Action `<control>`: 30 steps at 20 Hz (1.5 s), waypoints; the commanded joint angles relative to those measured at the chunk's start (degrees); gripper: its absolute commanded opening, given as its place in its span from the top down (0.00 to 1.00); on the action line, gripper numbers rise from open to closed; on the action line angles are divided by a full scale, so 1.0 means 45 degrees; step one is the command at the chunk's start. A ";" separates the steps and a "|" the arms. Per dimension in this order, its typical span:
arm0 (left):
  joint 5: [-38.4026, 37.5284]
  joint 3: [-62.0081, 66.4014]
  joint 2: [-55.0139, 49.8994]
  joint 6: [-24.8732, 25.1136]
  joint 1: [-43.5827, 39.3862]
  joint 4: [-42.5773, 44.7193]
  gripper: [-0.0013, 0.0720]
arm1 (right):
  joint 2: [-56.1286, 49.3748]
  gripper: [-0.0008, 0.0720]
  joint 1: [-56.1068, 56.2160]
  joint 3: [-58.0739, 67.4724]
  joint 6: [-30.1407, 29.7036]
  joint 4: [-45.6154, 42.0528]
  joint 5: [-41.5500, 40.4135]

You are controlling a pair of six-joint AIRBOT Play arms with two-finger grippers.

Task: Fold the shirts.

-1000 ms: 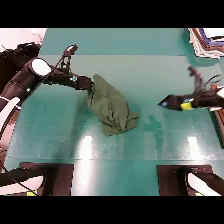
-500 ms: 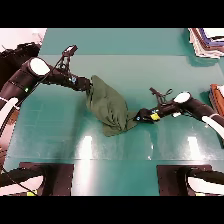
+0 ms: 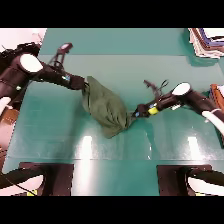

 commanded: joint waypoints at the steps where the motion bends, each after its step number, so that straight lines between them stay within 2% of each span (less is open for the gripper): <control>1: -0.0481 0.1030 0.1355 0.0024 0.0913 0.0491 0.94 | 0.1773 0.97 -0.1506 0.1710 -0.0039 0.0015 0.0146; 8: 0.0092 0.4420 0.4561 0.0087 0.1569 0.1010 0.94 | 0.4945 0.97 -0.6115 0.6251 -0.0019 0.0010 0.0092; 13: 0.0291 0.6407 0.5314 0.0379 0.1569 0.1180 0.94 | 0.6232 0.97 -0.8519 0.8116 -0.0024 0.0015 0.0092; 17: -0.0622 0.6547 0.5178 0.0359 0.1569 0.1530 0.94 | 0.6693 0.97 -0.9224 0.8136 -0.0019 0.0019 0.0243; 21: -0.1904 0.2977 0.5095 0.0223 0.1569 0.1627 0.94 | 0.7281 0.97 -0.8607 0.4969 -0.0019 -0.0112 0.1069; 23: -0.1666 0.0282 0.5095 0.0233 0.1569 0.1651 0.94 | 0.7868 0.97 -0.7834 0.2429 -0.0019 -0.1273 0.1015; 26: 0.0078 -0.3852 0.5095 0.0267 0.1569 0.1671 0.94 | 0.8762 0.97 -0.6800 -0.1229 0.0593 -0.2662 0.0636; 30: 0.2778 -0.7286 0.5027 0.0248 0.1569 0.1622 0.94 | 0.9549 0.97 -0.5814 -0.4192 0.1214 -0.2633 -0.0563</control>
